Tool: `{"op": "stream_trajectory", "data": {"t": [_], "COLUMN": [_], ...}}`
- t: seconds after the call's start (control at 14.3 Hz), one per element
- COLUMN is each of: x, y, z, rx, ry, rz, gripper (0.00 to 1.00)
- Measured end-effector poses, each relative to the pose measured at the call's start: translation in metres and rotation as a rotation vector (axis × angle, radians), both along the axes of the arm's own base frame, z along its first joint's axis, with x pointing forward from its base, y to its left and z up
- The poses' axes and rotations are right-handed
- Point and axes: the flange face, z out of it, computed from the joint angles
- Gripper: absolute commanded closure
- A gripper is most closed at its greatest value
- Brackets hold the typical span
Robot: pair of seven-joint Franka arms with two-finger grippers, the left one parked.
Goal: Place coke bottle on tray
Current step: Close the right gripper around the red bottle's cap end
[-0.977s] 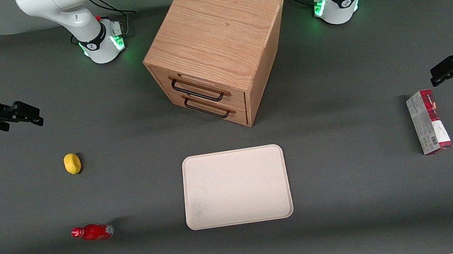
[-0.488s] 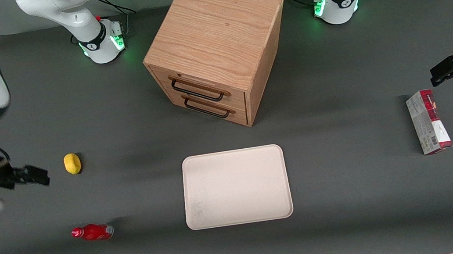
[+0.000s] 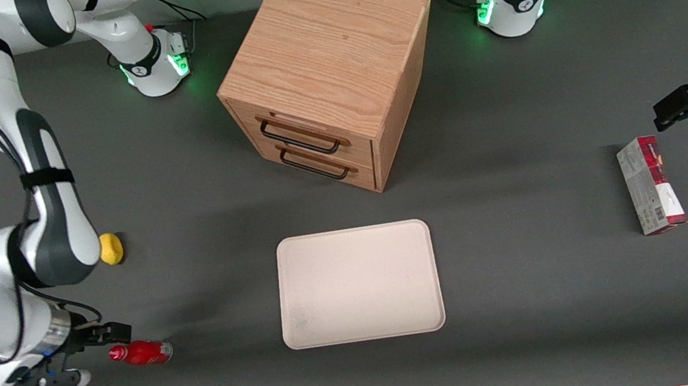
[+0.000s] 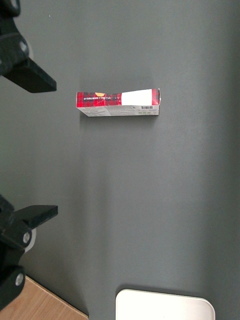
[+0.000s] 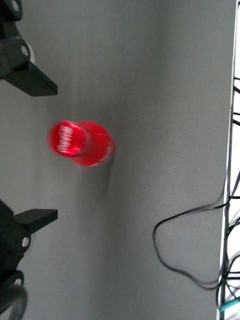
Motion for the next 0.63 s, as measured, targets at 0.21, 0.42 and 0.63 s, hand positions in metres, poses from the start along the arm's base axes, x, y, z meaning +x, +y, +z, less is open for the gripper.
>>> {"op": "stream_trajectory", "data": {"t": [0.21,0.42,0.63], "x": [0.006,0.007,0.007], "y": [0.009,0.007,0.000], "z": [-0.021,-0.017,-0.017], "rx": [0.008,0.009,0.011], "ry": [-0.010,-0.017,-0.018], "rz": [0.016,0.015,0.005], "gripper": [0.08,0.74,1.00]}}
